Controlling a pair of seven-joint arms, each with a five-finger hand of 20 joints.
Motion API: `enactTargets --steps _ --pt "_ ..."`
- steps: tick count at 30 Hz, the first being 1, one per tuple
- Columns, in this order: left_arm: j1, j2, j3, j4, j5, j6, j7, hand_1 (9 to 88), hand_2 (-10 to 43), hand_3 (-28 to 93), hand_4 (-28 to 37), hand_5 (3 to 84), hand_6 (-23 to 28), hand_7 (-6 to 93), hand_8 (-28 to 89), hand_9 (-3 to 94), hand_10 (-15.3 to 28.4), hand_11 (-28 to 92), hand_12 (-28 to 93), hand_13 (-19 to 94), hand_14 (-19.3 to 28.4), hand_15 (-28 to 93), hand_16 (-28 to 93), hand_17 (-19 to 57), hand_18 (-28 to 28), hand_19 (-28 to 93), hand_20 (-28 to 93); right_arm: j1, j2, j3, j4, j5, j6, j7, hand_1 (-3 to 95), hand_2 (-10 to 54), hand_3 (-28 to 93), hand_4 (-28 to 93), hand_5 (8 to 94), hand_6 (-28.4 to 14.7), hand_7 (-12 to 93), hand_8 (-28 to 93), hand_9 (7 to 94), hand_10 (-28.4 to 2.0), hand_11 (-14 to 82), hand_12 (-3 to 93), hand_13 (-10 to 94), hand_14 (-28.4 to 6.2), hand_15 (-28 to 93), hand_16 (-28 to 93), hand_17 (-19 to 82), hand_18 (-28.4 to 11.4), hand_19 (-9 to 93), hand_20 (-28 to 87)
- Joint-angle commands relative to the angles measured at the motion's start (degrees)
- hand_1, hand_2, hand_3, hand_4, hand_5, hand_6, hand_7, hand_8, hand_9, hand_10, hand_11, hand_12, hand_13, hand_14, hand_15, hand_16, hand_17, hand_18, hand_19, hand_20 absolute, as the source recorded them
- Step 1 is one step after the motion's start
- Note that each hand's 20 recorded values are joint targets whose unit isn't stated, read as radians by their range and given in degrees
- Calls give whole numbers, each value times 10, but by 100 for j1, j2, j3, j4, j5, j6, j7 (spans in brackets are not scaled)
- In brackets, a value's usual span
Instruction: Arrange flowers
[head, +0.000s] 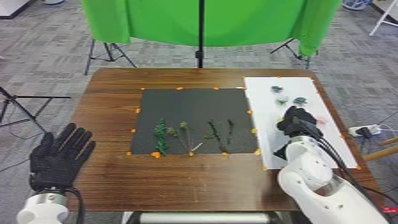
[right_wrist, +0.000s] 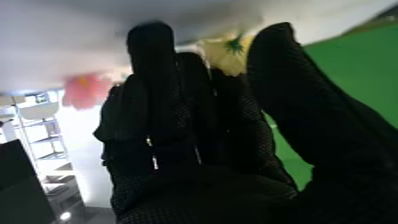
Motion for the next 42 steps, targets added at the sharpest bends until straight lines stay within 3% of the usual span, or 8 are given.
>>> enactTargets --steps 1,7,15,27,28,29,36,42 --pt "45 -73 28 34 17 -50 -74 273 154 742 -283 472 98 183 -98 397 161 236 120 293 154 383 -65 -45 141 298 149 239 -127 -191 199 -117 83 92 609 -92 673 -280 762 -30 241 40 752 -129 98 231 678 -116 481 341 323 -237 862 412" --pt "90 -69 -11 11 18 -49 -59 273 154 742 -283 472 98 183 -98 397 161 235 121 293 154 383 -64 -46 141 299 150 347 -17 -280 -363 -76 281 -97 622 -86 666 -282 768 -29 256 54 773 -126 79 259 686 -109 482 352 324 -235 859 415" --pt "66 -34 24 10 -7 0 -40 273 152 743 -283 471 99 183 -97 397 162 234 121 293 153 382 -64 -46 141 299 149 1738 -330 -1659 -918 892 618 -950 611 -91 694 -282 770 -30 258 53 776 -128 78 260 685 -109 482 358 325 -236 859 414" --pt "-166 94 173 50 -1 104 9 274 153 741 -283 471 99 183 -96 397 161 233 121 293 153 382 -64 -46 141 299 149 3683 -1459 -4090 214 1066 186 -1832 608 -95 698 -281 774 -30 253 48 775 -135 83 258 687 -109 491 358 328 -238 862 412" --pt "-258 110 207 91 3 150 -10 274 153 741 -283 471 99 183 -97 397 162 233 121 293 153 382 -64 -46 141 299 149 3759 -1575 -4198 418 1099 170 -1887 608 -95 698 -281 773 -30 254 48 774 -134 84 257 687 -109 491 358 328 -238 862 412" --pt "-174 126 212 36 -7 135 19 274 153 741 -283 471 99 183 -96 397 162 234 122 293 153 382 -64 -45 141 299 149 3841 -1596 -4411 425 1149 165 -1721 608 -95 698 -281 772 -30 253 47 774 -135 85 257 687 -109 491 358 329 -238 862 412" --pt "-213 237 293 30 -25 182 -55 275 153 742 -283 471 99 184 -97 397 162 235 122 293 154 383 -64 -46 141 299 149 4032 -2058 -4837 1131 1104 49 -1499 602 -95 699 -278 772 -31 255 45 772 -136 92 252 688 -111 496 350 331 -239 862 408" --pt "-258 269 281 44 -4 185 -77 274 153 742 -283 471 99 185 -98 397 162 235 121 293 153 383 -64 -46 141 299 149 3947 -2165 -4824 1242 901 31 -1436 603 -95 694 -281 760 -34 243 37 758 -139 100 241 687 -110 496 351 332 -240 864 405"
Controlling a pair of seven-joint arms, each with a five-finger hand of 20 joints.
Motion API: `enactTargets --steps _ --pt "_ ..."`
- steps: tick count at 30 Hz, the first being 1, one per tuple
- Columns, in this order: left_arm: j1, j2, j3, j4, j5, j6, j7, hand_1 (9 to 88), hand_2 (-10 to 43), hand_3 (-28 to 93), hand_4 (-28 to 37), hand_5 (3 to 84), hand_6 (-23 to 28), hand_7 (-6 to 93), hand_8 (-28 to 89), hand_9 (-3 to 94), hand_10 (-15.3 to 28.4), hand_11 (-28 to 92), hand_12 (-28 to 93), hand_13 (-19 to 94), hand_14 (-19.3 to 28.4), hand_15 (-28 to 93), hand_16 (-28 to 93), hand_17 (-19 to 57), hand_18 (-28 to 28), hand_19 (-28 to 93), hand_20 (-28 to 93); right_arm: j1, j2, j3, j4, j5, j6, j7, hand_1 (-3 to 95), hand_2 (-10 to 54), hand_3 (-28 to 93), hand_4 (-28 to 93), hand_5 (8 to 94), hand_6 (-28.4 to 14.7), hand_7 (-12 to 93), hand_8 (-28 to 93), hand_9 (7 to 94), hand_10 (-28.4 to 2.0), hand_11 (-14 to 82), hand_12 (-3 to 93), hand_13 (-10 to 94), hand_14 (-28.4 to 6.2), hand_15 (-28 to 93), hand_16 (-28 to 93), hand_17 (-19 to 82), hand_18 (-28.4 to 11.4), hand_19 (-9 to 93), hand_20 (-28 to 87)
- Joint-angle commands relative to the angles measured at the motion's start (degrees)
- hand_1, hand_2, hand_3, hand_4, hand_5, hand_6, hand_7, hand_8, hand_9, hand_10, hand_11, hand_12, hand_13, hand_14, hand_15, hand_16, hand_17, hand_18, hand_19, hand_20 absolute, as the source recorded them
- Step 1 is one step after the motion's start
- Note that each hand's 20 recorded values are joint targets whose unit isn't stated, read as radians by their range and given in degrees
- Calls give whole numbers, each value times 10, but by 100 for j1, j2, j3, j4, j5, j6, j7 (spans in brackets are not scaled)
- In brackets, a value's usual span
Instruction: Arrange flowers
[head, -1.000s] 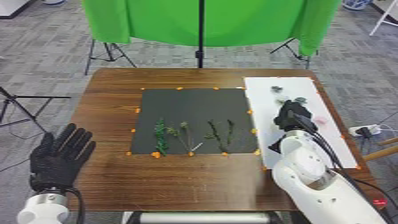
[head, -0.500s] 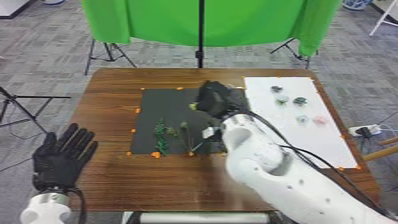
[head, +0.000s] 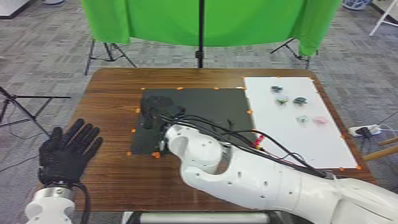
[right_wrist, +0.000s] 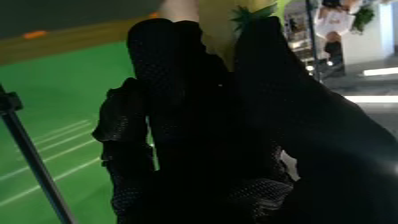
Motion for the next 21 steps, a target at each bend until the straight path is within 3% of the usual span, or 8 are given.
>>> enactTargets --steps 1,4,7,16,21 --pt "2 29 -3 11 -2 77 -90 274 153 742 -283 471 99 185 -98 397 162 235 121 293 153 383 -64 -46 141 300 149 -144 -159 46 81 -376 -110 113 603 -95 694 -281 758 -34 242 36 756 -139 102 239 686 -110 496 351 332 -240 865 404" --pt "-27 36 11 22 21 109 -117 275 153 741 -283 470 98 185 -98 397 162 235 121 293 153 383 -64 -45 141 299 148 -173 -154 40 61 -346 -169 175 603 -95 692 -282 747 -32 236 28 747 -141 107 232 684 -108 495 352 332 -242 866 403" --pt "-59 39 38 -2 38 289 -173 277 156 736 -283 473 98 186 -97 398 162 236 121 296 154 384 -64 -45 142 300 148 -238 -180 61 57 -322 -181 284 602 -95 688 -282 742 -33 233 20 728 -144 124 211 679 -108 493 354 331 -242 865 400" --pt "-30 16 -3 11 -28 194 -152 276 159 736 -283 474 99 189 -99 401 162 242 120 296 155 388 -67 -45 142 303 148 -431 -147 142 -42 -354 -337 369 598 -95 682 -281 729 -39 218 16 719 -149 135 199 674 -111 498 346 329 -243 863 397" --pt "29 -122 -14 21 -42 132 -146 275 158 738 -283 474 99 189 -99 401 163 242 119 295 154 389 -67 -46 142 304 148 -712 17 624 -325 -333 -335 390 587 -95 685 -281 715 -43 207 10 700 -155 152 176 669 -114 503 343 328 -245 864 396"
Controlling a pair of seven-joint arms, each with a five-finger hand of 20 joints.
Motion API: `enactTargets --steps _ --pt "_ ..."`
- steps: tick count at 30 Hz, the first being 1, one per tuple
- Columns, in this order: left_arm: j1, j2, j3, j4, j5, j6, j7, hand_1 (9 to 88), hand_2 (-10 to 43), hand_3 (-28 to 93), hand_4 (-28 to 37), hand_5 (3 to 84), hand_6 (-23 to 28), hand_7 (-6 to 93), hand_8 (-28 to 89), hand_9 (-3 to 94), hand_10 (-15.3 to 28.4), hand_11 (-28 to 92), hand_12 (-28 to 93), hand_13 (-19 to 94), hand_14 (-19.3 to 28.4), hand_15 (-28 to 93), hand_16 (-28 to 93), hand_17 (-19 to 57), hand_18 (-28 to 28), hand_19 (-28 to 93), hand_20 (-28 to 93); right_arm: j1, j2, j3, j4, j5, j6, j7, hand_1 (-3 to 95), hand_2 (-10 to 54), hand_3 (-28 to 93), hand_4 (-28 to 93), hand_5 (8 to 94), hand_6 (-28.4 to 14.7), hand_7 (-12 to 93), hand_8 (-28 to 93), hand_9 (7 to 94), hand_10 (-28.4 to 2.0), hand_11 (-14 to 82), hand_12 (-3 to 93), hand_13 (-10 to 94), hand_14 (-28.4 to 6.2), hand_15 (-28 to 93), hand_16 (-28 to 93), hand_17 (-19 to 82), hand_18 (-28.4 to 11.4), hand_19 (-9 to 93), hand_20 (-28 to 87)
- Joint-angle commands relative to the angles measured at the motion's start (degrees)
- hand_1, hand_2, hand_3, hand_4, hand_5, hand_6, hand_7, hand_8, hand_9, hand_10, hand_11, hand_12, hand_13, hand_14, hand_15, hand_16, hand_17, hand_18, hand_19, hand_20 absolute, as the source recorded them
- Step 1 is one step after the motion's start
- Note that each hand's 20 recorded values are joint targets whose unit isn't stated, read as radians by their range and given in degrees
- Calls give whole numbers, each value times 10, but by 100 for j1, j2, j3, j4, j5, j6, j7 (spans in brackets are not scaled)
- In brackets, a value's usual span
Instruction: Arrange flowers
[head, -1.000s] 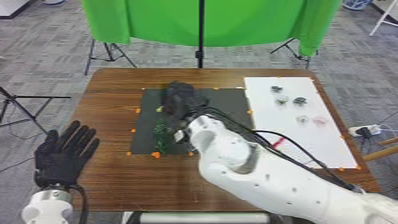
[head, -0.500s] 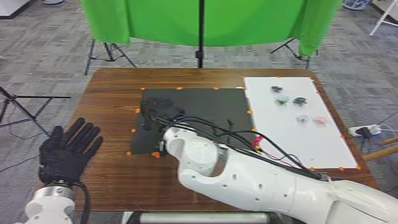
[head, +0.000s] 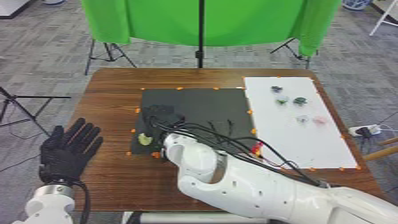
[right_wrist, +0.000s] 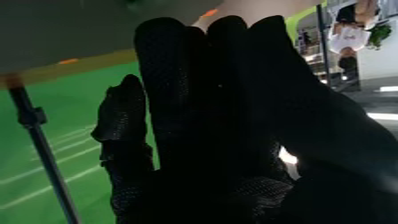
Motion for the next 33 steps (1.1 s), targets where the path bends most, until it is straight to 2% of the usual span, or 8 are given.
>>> enactTargets --steps 1,6,8,11,18,23,27,33 --pt "125 -193 -18 24 -22 -60 -53 274 158 738 -283 474 99 190 -99 401 163 242 119 295 154 389 -67 -46 142 304 148 -425 211 703 -436 -17 0 89 579 -95 692 -279 711 -44 203 8 697 -157 156 168 668 -116 506 337 327 -247 864 395" --pt "193 -292 -75 19 12 -93 -27 275 159 737 -283 474 99 189 -99 400 163 241 119 296 154 390 -67 -45 141 303 147 -1011 867 1821 -1051 -12 -5 213 538 -95 729 -278 689 -47 183 -5 676 -167 155 156 657 -128 523 312 325 -250 867 391" --pt "226 -329 -87 1 15 -104 6 274 159 736 -283 474 99 189 -99 400 163 242 119 295 154 390 -67 -46 141 303 148 -1289 1343 2239 -1275 -109 189 380 524 -95 743 -277 679 -49 174 -17 664 -173 152 154 648 -132 531 299 322 -253 867 388" --pt "261 -335 -102 -9 5 -108 61 273 158 738 -283 474 99 188 -99 400 163 241 119 295 154 388 -68 -46 142 303 148 -1651 1916 2811 -1308 -314 440 505 517 -95 751 -278 675 -51 169 -31 661 -175 152 154 644 -135 536 286 320 -253 867 384" --pt "395 -360 -161 -64 -32 -137 146 273 156 740 -283 473 100 187 -99 399 162 240 119 294 154 388 -67 -45 141 301 147 -2391 2797 3974 -1350 -256 154 863 513 -95 755 -276 666 -53 168 -82 653 -178 151 154 634 -136 540 277 310 -253 864 377" --pt "399 -325 -187 -68 -25 -182 180 272 154 740 -283 472 99 187 -98 398 161 239 120 293 154 387 -66 -46 141 302 148 -2878 3076 4567 -1328 -346 86 995 496 -95 764 -272 651 -56 163 -113 629 -181 145 152 620 -144 543 255 302 -252 860 375" --pt "388 -315 -170 -64 -20 -154 160 272 154 741 -283 472 100 186 -98 398 162 238 119 293 154 386 -65 -46 141 302 148 -3124 3154 4944 -1294 -163 -31 1153 471 -95 763 -258 628 -60 157 -111 601 -183 137 150 600 -149 565 206 295 -252 855 380" --pt "391 -301 -171 -59 -55 -154 166 272 154 739 -283 473 99 186 -98 398 161 239 120 293 154 385 -66 -46 141 301 148 -3303 3286 4963 -1284 -104 -296 1038 455 -95 767 -260 581 -72 146 -109 554 -183 128 145 575 -153 571 196 287 -253 855 383"
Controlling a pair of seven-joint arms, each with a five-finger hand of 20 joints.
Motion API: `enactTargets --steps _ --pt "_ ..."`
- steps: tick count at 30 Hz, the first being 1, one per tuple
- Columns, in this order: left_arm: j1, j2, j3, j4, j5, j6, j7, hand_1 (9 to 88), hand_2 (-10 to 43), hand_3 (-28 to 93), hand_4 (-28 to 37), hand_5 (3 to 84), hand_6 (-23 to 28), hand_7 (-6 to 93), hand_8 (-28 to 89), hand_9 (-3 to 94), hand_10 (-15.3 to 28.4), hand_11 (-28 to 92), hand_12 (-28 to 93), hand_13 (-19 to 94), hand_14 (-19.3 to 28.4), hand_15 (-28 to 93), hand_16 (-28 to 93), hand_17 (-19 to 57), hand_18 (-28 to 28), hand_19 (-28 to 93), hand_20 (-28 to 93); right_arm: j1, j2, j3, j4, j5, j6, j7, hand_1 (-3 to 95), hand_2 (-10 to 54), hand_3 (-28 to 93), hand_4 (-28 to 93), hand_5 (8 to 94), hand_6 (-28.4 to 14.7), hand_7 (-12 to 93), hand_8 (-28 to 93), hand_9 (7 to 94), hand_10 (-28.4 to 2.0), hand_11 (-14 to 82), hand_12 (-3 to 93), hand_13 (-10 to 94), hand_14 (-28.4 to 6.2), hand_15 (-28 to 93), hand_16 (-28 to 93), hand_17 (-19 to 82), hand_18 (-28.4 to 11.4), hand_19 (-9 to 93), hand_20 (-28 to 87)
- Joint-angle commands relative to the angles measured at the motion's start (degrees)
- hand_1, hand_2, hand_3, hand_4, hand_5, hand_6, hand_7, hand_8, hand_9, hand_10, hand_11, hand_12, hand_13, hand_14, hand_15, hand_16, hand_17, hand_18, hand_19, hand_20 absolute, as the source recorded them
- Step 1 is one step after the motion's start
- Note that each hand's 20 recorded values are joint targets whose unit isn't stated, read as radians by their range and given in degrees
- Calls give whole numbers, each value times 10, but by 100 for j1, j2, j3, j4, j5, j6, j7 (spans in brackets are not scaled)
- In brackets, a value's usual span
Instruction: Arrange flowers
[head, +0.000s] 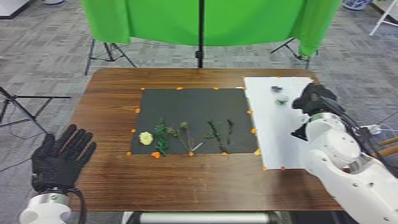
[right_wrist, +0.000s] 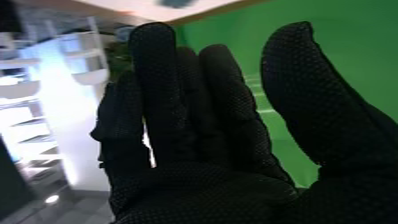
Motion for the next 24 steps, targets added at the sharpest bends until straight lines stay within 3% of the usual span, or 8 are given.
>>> enactTargets --steps 1,4,7,10,12,14,18,24 --pt "104 -12 -4 -15 -53 -52 -13 272 154 740 -283 472 99 187 -98 398 162 239 120 293 154 386 -66 -45 141 300 148 -197 161 -37 98 23 -361 3 456 -95 766 -262 577 -72 147 -109 551 -182 128 144 573 -153 572 194 286 -253 854 384" --pt "60 -13 11 -21 -67 64 -72 273 155 738 -283 472 99 187 -98 399 162 239 120 293 154 385 -65 -46 141 301 148 -167 69 -79 233 29 -479 124 467 -95 763 -272 571 -71 146 -110 543 -178 125 143 571 -152 571 191 284 -253 852 385" --pt "44 -20 12 1 -41 65 -110 274 159 735 -283 474 100 187 -99 399 162 241 120 293 154 386 -65 -46 141 302 149 -55 18 -195 469 -107 -567 105 489 -95 760 -279 566 -69 146 -109 538 -177 124 143 567 -152 569 188 283 -253 848 386" --pt "8 19 9 48 -62 105 -122 275 162 734 -283 475 100 188 -98 400 162 242 120 295 154 390 -66 -46 141 303 149 65 3 -385 771 -381 -155 144 526 -95 750 -281 579 -62 161 -115 542 -170 127 141 574 -142 544 220 284 -250 844 385" --pt "26 20 -18 38 -93 75 -106 275 162 734 -283 475 100 188 -98 400 163 244 119 295 154 391 -67 -47 141 304 149 108 10 -451 866 -466 74 149 579 -95 696 -282 627 -46 187 -123 589 -155 139 143 607 -119 492 299 297 -244 843 385" --pt "37 1 -26 25 -46 68 -114 274 163 735 -283 476 100 188 -99 401 163 244 119 294 154 392 -67 -47 141 305 149 123 26 -505 920 -554 333 126 624 -95 647 -282 680 -34 236 -28 658 -143 160 154 642 -103 457 349 308 -237 845 389" --pt "77 -29 -21 6 -66 34 -110 275 163 734 -283 476 100 189 -99 401 163 245 118 294 154 391 -68 -47 141 305 149 45 69 -459 724 -600 622 80 649 -95 637 -281 759 -20 327 52 811 -120 61 318 703 -90 424 400 326 -230 847 399" --pt "134 -46 -64 -26 -57 31 -86 274 164 735 -283 475 100 190 -100 401 163 245 117 294 153 391 -69 -46 141 306 148 442 -7 -766 183 -548 928 -246 643 -95 651 -282 762 -21 334 64 821 -119 55 326 707 -89 427 399 330 -232 849 401"
